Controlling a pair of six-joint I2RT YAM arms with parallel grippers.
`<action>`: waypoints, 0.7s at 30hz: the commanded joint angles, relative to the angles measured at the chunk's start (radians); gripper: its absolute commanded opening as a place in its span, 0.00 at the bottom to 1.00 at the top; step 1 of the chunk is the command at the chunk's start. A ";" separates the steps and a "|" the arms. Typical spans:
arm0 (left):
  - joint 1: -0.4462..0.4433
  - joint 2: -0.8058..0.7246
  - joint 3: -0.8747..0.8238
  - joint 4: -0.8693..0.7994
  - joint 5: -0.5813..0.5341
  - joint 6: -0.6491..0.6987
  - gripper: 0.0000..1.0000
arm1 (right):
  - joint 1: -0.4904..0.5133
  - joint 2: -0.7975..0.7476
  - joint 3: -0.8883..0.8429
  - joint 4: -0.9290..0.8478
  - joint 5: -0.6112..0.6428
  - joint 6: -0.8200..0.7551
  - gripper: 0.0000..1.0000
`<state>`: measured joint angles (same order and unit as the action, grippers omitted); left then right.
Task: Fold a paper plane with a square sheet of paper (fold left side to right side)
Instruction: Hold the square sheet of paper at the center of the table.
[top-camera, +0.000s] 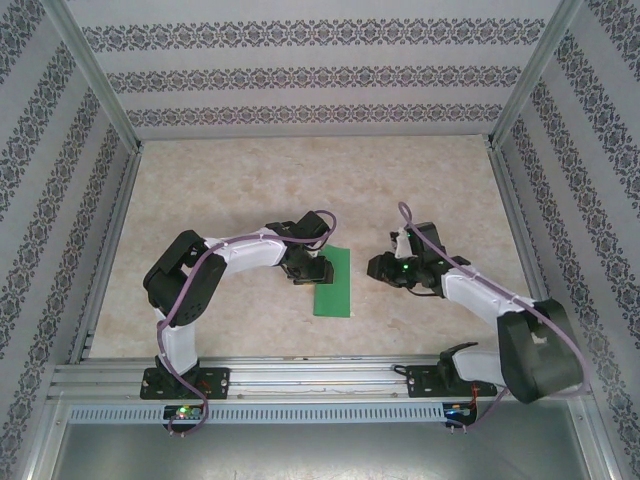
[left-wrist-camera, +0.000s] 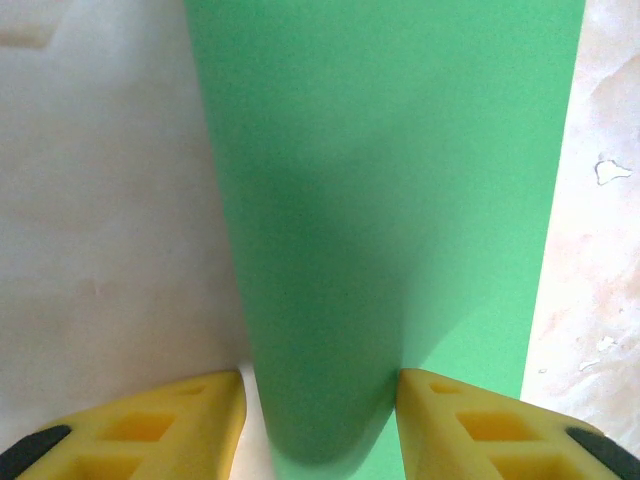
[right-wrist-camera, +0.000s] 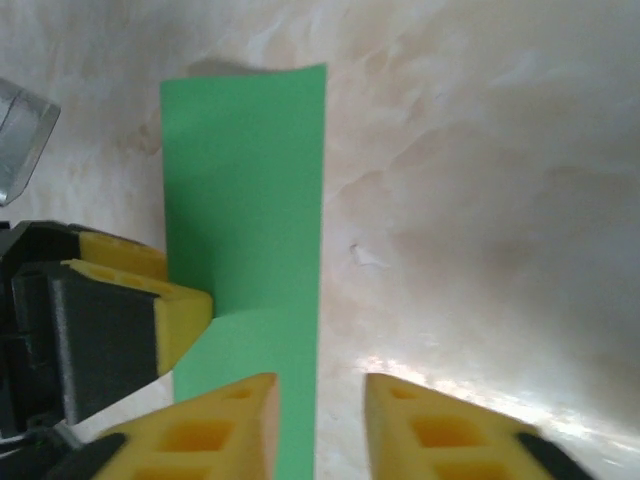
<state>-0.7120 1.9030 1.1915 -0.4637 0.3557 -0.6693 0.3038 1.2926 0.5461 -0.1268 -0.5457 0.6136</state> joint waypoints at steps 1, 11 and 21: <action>-0.040 0.084 -0.027 0.000 0.002 0.005 0.46 | 0.053 0.065 0.002 0.105 -0.110 0.065 0.19; -0.040 0.084 -0.023 -0.001 0.004 0.004 0.46 | 0.162 0.246 0.076 0.196 -0.102 0.121 0.00; -0.040 0.088 -0.022 0.000 0.005 0.004 0.46 | 0.184 0.342 0.089 0.179 -0.067 0.123 0.00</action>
<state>-0.7124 1.9038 1.1919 -0.4641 0.3538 -0.6693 0.4759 1.6085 0.6163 0.0555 -0.6319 0.7315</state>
